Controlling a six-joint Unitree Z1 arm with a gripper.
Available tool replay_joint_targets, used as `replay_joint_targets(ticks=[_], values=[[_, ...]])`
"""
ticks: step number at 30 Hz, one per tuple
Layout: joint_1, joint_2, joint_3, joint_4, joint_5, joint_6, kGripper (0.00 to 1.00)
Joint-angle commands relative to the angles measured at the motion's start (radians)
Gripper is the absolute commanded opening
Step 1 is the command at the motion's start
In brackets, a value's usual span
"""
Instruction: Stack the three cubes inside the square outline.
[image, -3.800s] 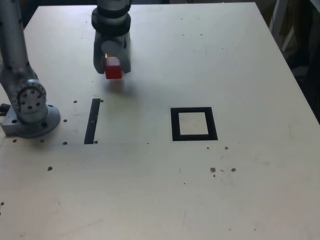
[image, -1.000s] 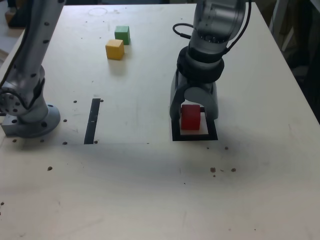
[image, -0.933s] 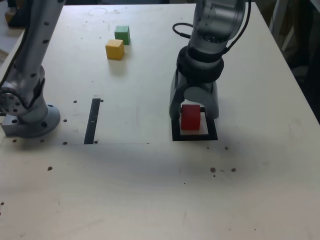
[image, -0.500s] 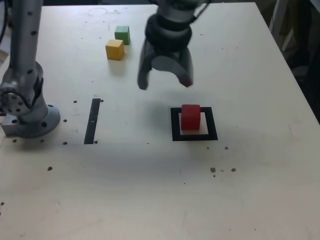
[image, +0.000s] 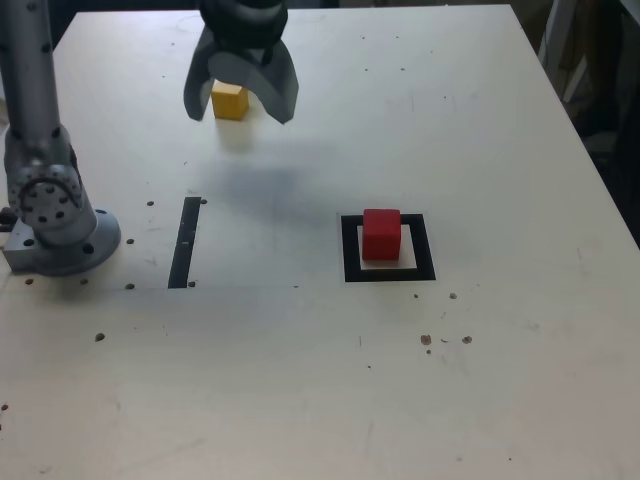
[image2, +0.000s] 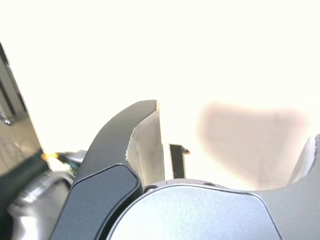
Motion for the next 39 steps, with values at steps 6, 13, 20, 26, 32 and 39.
replay_joint_targets(ticks=[6, 13, 20, 26, 32, 39], values=[[0.13, -0.007, 0.003, -0.034, 0.076, 0.144, 1.0], [0.267, 0.016, -0.002, -0.112, 0.086, 0.288, 0.99], [0.365, 0.075, -0.007, -0.154, 0.086, 0.359, 0.98], [0.4, 0.139, -0.017, -0.185, 0.086, 0.387, 0.96], [0.404, 0.198, -0.036, -0.2, 0.085, 0.39, 0.91], [0.404, 0.239, -0.073, -0.198, 0.078, 0.387, 0.82]])
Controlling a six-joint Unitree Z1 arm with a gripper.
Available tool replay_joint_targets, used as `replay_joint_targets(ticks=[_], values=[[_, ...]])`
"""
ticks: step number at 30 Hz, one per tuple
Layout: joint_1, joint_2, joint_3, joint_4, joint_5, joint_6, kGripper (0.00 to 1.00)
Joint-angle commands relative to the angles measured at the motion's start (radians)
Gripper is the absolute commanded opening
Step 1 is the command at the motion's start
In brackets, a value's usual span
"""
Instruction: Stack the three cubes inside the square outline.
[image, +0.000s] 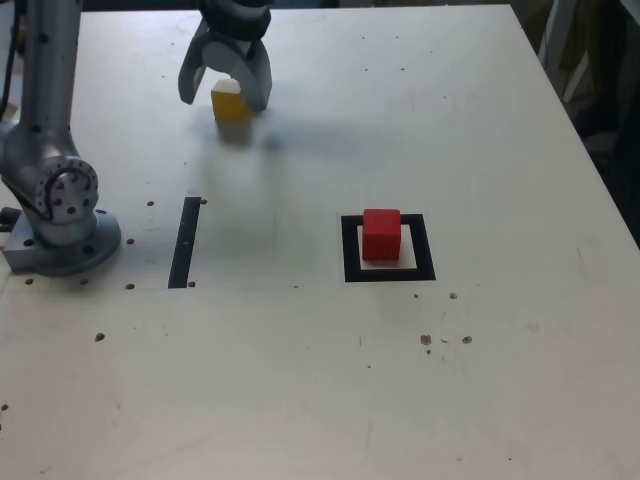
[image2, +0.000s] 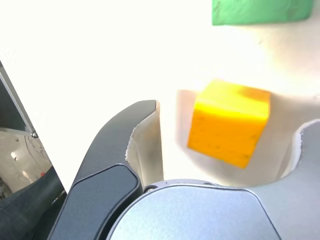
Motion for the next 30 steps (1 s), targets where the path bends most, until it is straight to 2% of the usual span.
replay_joint_targets(ticks=[1, 9, 12, 30], values=[[0.001, 0.012, -0.008, 0.004, -0.001, -0.003, 0.8], [0.001, 0.035, -0.02, -0.009, -0.002, -0.008, 0.45], [0.001, 0.035, -0.02, -0.013, -0.004, -0.007, 0.37], [-0.035, 0.034, -0.02, -0.008, -0.027, -0.006, 0.35]])
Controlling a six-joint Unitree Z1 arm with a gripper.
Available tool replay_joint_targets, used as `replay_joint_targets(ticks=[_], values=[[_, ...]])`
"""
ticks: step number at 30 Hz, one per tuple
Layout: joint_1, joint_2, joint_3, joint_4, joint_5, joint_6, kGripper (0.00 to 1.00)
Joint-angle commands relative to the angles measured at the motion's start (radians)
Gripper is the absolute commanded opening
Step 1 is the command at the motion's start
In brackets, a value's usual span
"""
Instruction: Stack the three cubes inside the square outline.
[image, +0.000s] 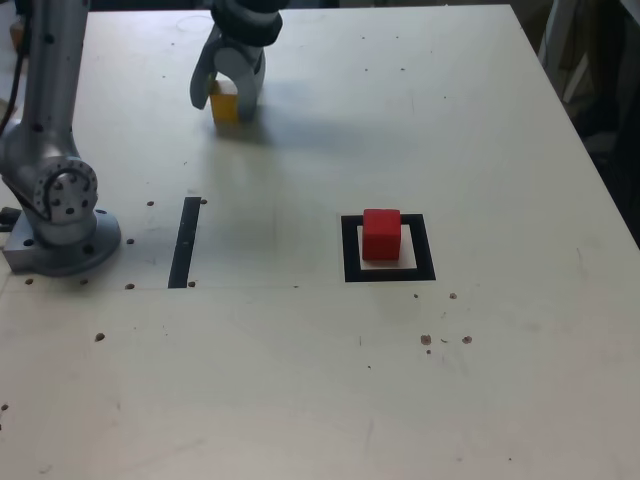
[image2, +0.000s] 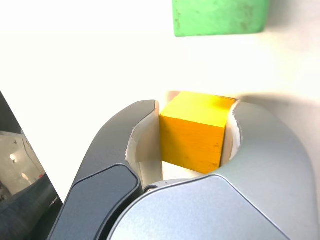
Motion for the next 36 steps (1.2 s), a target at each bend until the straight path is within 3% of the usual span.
replay_joint_targets(ticks=[1, 9, 16, 24, 36], values=[[-0.01, 0.0, -0.003, 0.004, -0.008, 0.0, 0.35], [-0.062, -0.032, -0.01, 0.027, -0.047, -0.015, 0.33], [-0.188, -0.104, -0.058, 0.126, -0.072, -0.092, 0.33], [-0.371, -0.156, -0.123, 0.232, -0.144, -0.252, 0.33], [-0.626, -0.14, -0.259, 0.376, -0.241, -0.543, 0.33]])
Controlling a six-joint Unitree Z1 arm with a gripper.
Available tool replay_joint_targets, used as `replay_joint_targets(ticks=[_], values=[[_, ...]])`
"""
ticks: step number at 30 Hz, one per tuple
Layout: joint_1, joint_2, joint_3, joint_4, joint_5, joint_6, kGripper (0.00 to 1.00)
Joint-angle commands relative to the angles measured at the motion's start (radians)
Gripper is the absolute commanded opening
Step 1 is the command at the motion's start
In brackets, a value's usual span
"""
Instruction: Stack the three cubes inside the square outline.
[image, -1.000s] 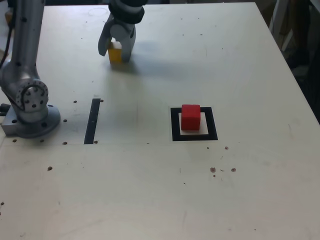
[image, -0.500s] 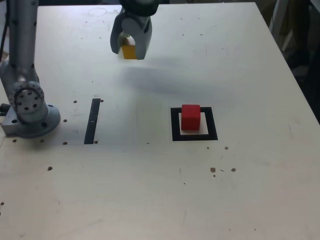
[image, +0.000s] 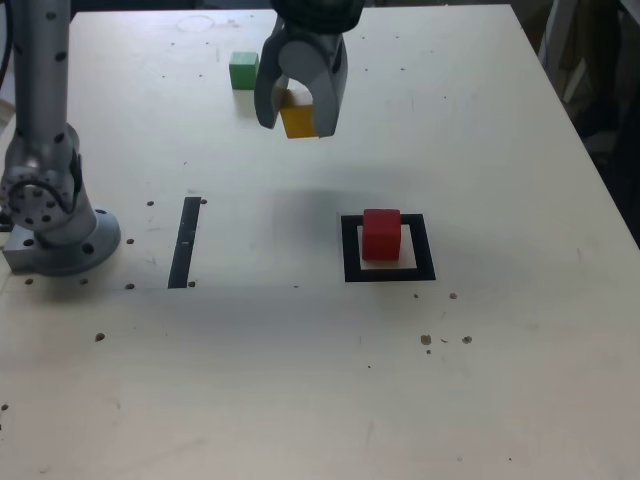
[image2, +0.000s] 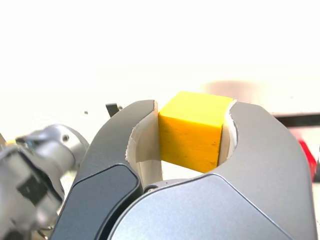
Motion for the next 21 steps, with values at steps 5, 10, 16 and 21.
replay_joint_targets(ticks=[5, 10, 16, 21], values=[[-0.09, 0.031, -0.056, 0.04, -0.013, -0.089, 0.33], [-0.17, 0.068, -0.109, 0.079, -0.018, -0.146, 0.33], [-0.246, 0.14, -0.208, 0.127, -0.029, -0.185, 0.33], [-0.284, 0.192, -0.268, 0.144, -0.044, -0.205, 0.33]])
